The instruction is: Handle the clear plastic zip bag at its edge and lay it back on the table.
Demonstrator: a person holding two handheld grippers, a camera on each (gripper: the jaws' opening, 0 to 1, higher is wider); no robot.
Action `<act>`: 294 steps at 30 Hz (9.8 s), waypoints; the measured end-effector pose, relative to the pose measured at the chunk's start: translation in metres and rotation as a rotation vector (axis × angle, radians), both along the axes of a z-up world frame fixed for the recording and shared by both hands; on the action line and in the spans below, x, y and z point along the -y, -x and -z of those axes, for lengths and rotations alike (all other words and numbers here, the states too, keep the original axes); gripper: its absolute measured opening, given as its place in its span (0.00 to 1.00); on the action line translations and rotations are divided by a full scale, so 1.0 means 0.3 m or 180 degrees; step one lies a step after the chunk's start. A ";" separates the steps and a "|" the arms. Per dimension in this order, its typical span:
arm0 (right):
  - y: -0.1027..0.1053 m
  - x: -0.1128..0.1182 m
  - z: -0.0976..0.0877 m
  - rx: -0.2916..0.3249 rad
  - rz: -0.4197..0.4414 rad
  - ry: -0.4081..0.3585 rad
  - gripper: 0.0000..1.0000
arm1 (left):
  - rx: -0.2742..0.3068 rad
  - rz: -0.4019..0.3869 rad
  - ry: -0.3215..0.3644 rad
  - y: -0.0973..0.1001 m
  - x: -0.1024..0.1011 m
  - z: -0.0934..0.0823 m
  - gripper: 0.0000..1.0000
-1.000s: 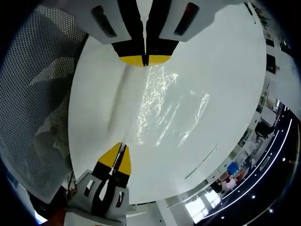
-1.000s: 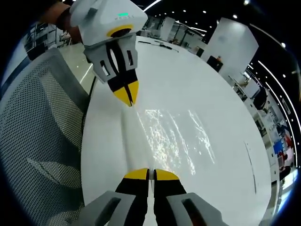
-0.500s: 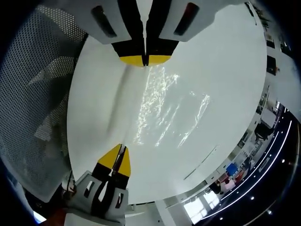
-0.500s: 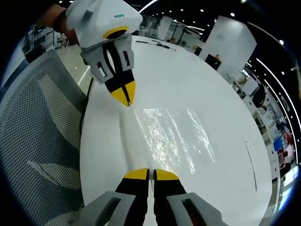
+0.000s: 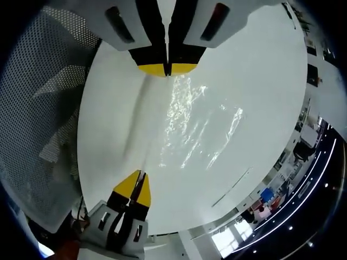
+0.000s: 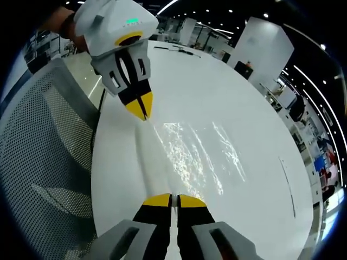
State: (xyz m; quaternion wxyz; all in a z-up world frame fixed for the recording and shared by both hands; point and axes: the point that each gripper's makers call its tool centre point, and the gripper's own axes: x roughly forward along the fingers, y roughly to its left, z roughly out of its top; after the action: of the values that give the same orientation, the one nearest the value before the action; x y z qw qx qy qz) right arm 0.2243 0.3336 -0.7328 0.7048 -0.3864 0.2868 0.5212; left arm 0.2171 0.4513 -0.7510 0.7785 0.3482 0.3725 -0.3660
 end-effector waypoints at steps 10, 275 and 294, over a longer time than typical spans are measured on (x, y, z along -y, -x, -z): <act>0.010 0.002 0.025 -0.0042 -0.0006 0.0005 0.00 | -0.0009 0.0000 0.0013 0.020 0.003 -0.002 0.00; -0.034 0.035 -0.027 -0.0179 0.1112 -0.0831 0.14 | 0.0666 0.0511 -0.0155 -0.137 0.224 0.012 0.00; -0.049 0.066 -0.027 -0.0232 0.1289 -0.0870 0.15 | 0.0435 0.0465 -0.0035 -0.121 0.228 0.028 0.05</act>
State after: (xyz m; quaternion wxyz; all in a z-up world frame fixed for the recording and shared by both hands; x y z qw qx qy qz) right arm 0.2389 0.3137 -0.7247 0.8298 -0.2031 0.3106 0.4168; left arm 0.2533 0.3827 -0.7593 0.7714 0.4028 0.2942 -0.3951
